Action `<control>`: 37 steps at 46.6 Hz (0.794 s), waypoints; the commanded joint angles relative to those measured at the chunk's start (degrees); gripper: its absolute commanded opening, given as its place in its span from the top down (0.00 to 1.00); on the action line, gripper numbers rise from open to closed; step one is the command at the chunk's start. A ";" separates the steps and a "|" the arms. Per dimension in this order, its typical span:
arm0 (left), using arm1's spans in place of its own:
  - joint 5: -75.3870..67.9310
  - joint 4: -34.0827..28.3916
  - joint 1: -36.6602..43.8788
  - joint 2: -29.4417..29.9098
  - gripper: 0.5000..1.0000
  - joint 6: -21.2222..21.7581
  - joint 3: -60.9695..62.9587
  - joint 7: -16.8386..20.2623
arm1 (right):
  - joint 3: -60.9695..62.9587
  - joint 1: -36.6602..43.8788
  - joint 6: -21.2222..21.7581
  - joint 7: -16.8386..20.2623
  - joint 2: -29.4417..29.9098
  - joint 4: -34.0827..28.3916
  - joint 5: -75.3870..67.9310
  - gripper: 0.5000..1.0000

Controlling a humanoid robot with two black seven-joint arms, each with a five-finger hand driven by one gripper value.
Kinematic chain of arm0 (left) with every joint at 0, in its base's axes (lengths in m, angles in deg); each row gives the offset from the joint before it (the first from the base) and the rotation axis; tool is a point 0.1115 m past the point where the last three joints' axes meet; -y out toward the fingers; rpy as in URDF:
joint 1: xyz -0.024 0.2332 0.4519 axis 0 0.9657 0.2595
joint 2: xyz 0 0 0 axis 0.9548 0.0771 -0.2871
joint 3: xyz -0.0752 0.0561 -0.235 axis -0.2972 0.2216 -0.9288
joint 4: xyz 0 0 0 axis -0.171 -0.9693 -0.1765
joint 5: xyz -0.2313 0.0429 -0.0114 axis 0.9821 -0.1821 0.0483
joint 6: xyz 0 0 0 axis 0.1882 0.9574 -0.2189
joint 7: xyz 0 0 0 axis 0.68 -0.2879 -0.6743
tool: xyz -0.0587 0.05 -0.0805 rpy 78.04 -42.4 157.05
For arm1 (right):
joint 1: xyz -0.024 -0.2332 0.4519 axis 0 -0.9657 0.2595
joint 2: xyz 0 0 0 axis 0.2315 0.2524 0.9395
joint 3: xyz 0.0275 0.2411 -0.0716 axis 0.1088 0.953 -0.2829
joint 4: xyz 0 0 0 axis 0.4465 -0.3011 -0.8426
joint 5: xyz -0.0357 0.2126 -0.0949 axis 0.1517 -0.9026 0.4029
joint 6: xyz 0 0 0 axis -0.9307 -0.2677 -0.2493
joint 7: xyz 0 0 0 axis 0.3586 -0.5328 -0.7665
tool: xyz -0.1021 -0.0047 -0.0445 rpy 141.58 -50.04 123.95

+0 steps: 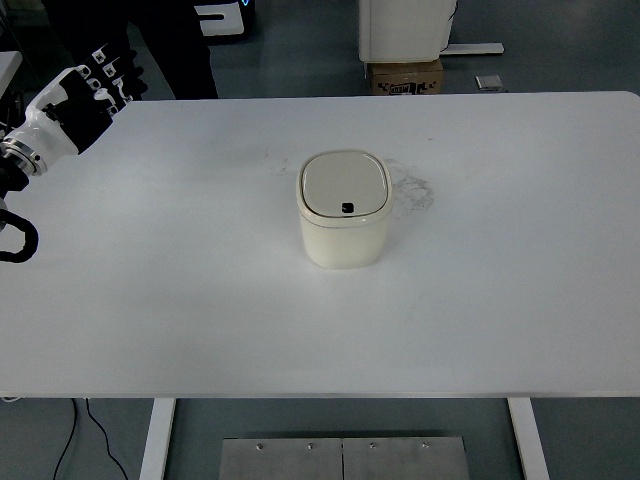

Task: Open trash can
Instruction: 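Raise the left hand and reach it toward the cream trash can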

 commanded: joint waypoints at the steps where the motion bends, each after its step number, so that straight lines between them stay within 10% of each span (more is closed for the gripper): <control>1: 0.03 1.42 -3.53 -0.10 0.00 -0.10 5.38 0.03 | 0.00 -0.01 0.02 -0.01 0.00 0.00 0.00 0.02; 22: -20.18 9.42 -13.91 -0.45 0.00 -0.53 11.98 -0.32 | 0.00 -0.01 0.02 -0.01 0.00 0.00 0.00 0.02; 37: -22.12 15.04 -19.88 -0.89 0.00 -1.59 15.14 -11.49 | 0.00 -0.01 0.02 -0.01 0.00 0.00 0.00 0.02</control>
